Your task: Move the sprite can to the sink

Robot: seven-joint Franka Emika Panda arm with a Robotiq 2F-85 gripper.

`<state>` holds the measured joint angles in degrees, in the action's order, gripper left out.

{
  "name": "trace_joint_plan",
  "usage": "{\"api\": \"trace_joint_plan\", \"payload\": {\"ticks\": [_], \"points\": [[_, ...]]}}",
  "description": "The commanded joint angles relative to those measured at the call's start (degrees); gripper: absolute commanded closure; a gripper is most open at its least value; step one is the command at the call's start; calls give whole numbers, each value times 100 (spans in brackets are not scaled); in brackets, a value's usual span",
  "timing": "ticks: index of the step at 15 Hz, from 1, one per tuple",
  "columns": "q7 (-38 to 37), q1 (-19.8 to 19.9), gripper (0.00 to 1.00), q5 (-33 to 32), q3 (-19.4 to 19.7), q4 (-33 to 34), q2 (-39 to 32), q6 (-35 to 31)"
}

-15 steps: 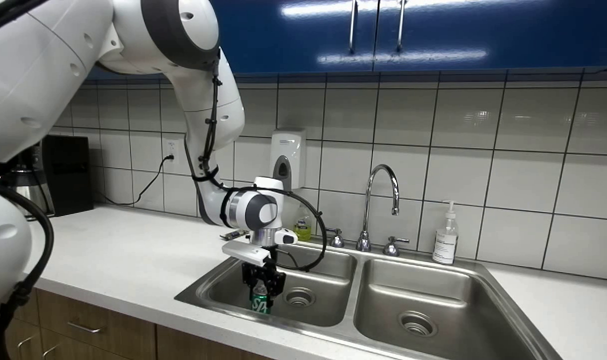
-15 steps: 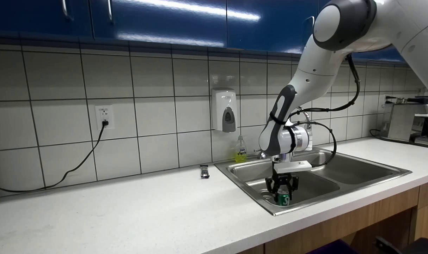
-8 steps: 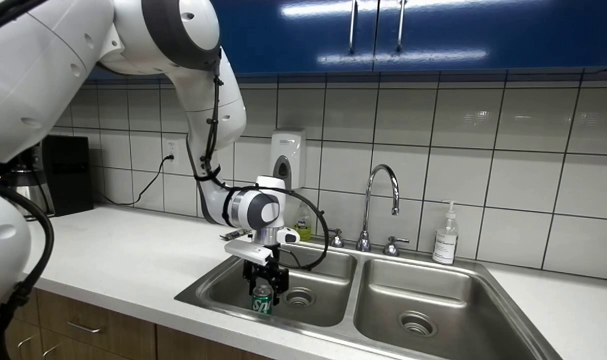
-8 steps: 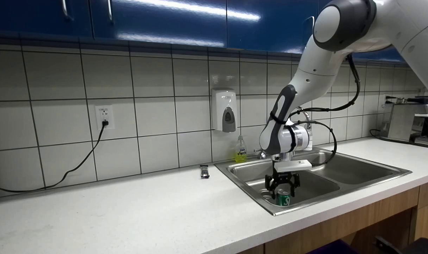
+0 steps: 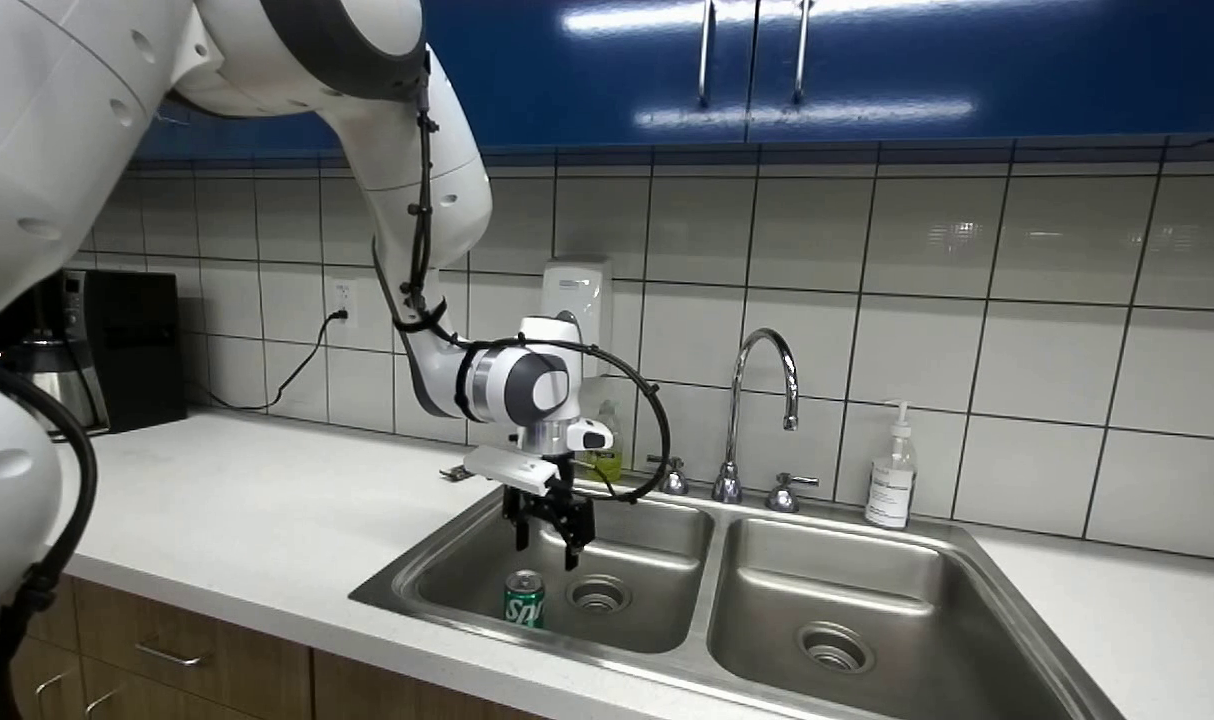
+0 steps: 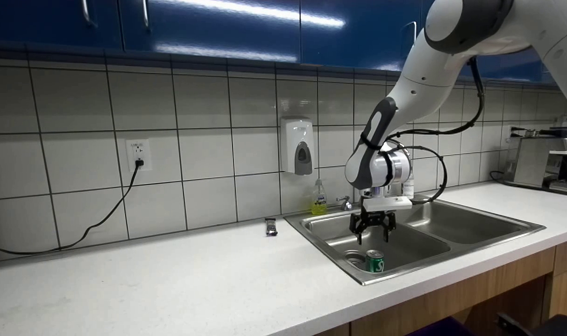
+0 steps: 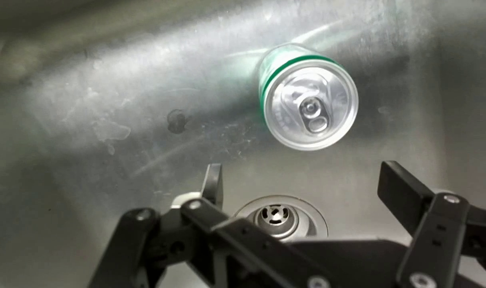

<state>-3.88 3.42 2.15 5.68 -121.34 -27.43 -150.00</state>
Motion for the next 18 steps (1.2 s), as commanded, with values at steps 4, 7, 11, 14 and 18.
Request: {"api": "trace_joint_plan", "payload": {"ticks": [4, 7, 11, 14, 18], "points": [[-40, -16, 0, -146, 77, -655, 1077, 517], [-252, -104, 0, -422, 189, -1119, 1656, 793], [-208, -68, 0, -731, 125, -1709, 2499, 1344], [-211, -31, 0, -927, 50, -2119, 3124, 1812], [-219, 27, 0, -1152, -42, -2580, 3907, 2483]]}}
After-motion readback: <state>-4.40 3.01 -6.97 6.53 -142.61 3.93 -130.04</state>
